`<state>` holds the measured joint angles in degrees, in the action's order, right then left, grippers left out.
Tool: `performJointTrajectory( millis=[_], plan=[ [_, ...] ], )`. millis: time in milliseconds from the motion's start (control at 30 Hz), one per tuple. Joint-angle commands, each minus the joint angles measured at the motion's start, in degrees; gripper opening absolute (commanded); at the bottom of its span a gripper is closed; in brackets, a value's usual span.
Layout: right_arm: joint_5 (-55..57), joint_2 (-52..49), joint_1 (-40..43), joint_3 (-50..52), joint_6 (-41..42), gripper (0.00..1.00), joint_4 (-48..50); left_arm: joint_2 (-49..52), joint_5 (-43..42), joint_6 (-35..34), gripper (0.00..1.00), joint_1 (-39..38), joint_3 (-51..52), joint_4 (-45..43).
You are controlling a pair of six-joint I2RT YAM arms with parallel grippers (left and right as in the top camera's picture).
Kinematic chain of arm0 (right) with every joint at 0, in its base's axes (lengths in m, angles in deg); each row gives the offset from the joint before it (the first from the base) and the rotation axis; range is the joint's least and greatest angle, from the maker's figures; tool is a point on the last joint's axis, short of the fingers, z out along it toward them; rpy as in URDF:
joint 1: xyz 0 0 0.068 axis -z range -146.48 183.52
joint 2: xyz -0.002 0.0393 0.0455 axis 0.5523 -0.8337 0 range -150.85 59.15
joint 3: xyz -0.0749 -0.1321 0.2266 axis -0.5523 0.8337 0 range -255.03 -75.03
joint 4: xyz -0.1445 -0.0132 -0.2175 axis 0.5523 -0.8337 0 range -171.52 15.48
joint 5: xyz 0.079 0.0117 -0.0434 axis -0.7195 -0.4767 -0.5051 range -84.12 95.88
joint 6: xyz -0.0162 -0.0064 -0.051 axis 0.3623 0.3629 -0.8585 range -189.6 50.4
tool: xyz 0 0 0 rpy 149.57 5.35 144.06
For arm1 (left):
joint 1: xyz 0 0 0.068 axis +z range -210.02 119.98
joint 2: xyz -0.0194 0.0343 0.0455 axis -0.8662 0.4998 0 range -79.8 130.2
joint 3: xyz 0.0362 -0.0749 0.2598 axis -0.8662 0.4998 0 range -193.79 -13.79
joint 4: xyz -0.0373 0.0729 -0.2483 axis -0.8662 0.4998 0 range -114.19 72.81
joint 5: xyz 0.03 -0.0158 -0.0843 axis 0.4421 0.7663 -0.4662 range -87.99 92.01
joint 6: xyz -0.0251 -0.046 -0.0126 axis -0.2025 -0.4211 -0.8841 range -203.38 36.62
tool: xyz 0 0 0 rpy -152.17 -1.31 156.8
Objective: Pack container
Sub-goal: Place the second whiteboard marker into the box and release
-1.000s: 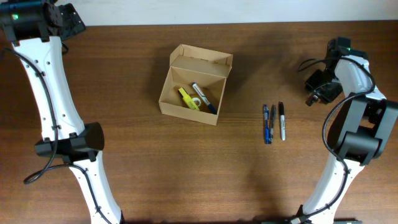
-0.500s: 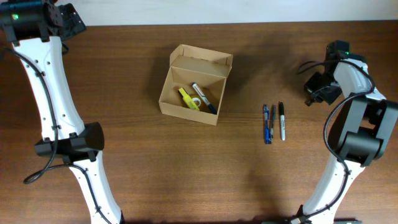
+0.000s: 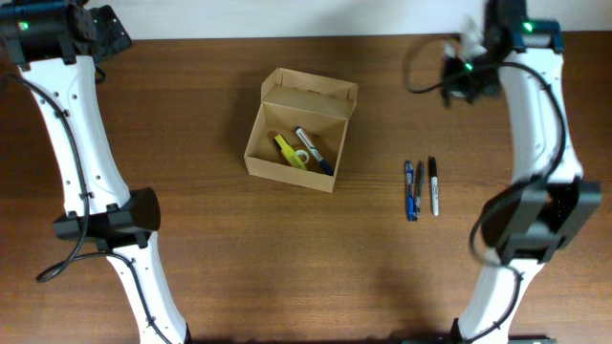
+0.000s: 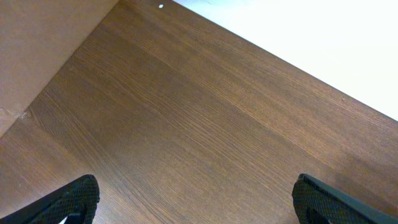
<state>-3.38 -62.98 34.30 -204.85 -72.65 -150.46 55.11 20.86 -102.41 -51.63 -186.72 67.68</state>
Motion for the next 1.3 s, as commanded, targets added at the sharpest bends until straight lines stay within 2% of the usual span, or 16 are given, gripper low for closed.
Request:
performJointTrajectory(
  millis=[0,133,233,333,767,1033,1200,1267],
  plan=[
    [0.4,5.0,-10.8,-7.5,-17.2,0.04,-3.2,1.0,0.0,0.5,1.0,0.2,0.2,-0.1],
    [8.7,4.4,-21.3,-7.7,-26.3,0.04,-5.4,1.0,0.0,0.5,1.0,0.2,0.2,-0.1],
    [10.0,2.9,-26.8,-5.5,-32.8,0.04,-5.7,1.0,0.0,0.5,1.0,0.2,0.2,-0.1],
    [10.0,0.5,-30.7,-2.7,-35.8,0.04,-4.7,1.0,0.0,0.5,1.0,0.2,0.2,-0.1],
    [10.0,-11.5,-32.4,0.9,-35.6,0.04,3.7,1.0,0.0,0.5,1.0,0.2,0.2,-0.1],
    [7.4,-17.9,-32.3,1.1,-29.3,0.04,3.8,1.0,0.0,0.5,1.0,0.2,0.2,-0.1],
    [7.6,-18.6,-32.3,1.1,-25.9,0.14,4.2,1.0,0.0,0.5,1.0,0.2,0.2,-0.1],
    [7.8,-18.1,-32.3,0.7,-23.1,0.24,3.1,1.0,0.0,0.5,1.0,0.2,0.2,-0.1]
  ],
)
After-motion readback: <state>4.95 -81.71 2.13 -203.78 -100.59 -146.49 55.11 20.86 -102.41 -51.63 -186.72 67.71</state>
